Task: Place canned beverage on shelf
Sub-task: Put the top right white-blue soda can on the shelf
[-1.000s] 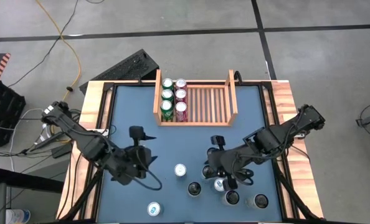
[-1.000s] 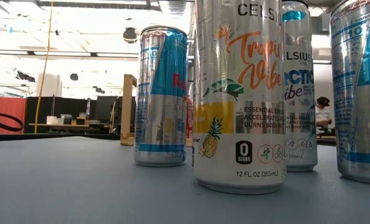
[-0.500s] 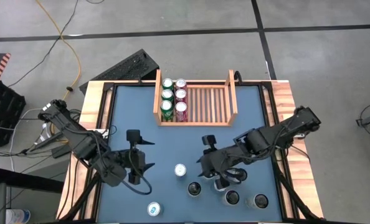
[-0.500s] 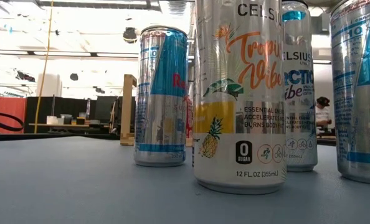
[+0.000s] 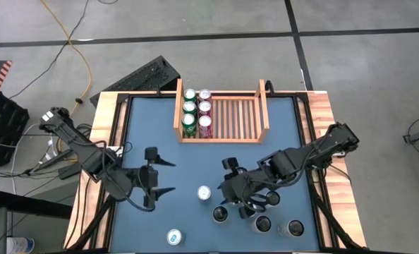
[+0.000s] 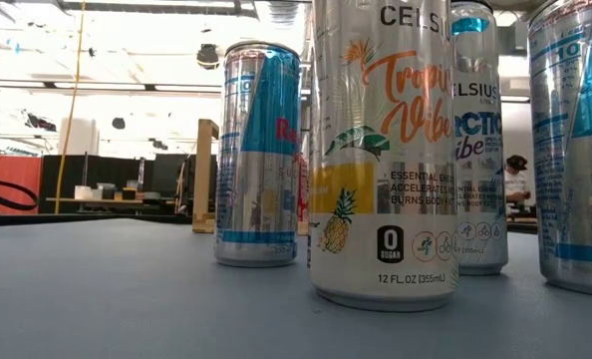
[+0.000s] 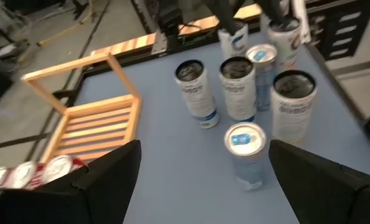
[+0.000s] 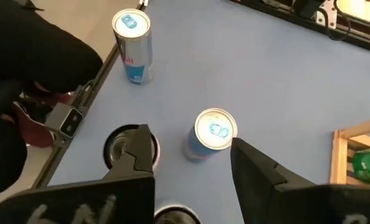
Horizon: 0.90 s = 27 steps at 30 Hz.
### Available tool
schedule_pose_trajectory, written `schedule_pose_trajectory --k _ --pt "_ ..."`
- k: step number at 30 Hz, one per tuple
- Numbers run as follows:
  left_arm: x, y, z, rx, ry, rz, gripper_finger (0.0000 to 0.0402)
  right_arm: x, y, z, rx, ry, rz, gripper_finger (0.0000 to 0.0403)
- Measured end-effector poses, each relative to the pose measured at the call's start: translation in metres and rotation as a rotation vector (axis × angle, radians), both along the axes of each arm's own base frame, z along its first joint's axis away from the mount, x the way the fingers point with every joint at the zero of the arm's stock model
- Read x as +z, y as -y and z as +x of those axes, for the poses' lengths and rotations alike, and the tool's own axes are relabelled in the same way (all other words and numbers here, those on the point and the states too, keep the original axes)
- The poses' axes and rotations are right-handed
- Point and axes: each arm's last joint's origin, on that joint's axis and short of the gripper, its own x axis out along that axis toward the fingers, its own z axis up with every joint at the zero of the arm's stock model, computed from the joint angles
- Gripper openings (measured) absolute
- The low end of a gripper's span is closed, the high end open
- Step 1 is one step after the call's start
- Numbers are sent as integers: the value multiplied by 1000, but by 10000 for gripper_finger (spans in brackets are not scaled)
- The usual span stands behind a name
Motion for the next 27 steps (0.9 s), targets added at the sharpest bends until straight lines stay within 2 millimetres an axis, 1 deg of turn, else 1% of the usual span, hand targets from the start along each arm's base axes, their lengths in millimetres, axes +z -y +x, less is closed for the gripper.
schedule_pose_trajectory --k 6,9,12,15,19,21,25,27 --pt "-10 -4 1 -47 25 -92 341 1 7 5 -6 22 -14 130" --pt "-13 -3 1 -67 11 -121 341 2 13 8 -46 43 -39 131" --pt "-14 -2 1 -81 4 -127 341 1 20 9 -91 24 -49 145" --pt "-14 -2 1 -97 -3 -141 341 -6 29 4 -177 -77 -27 177" --pt "-14 -2 0 -109 -8 -147 341 -17 37 -12 -314 -283 -8 232" --pt "-14 -2 0 -109 -7 -142 341 -20 38 -18 -362 -366 20 251" --pt "-14 -4 1 -90 -4 -134 341 -23 37 -25 -433 -469 105 260" --pt "-14 -6 2 -75 -3 -140 341 -23 36 -29 -460 -499 107 260"
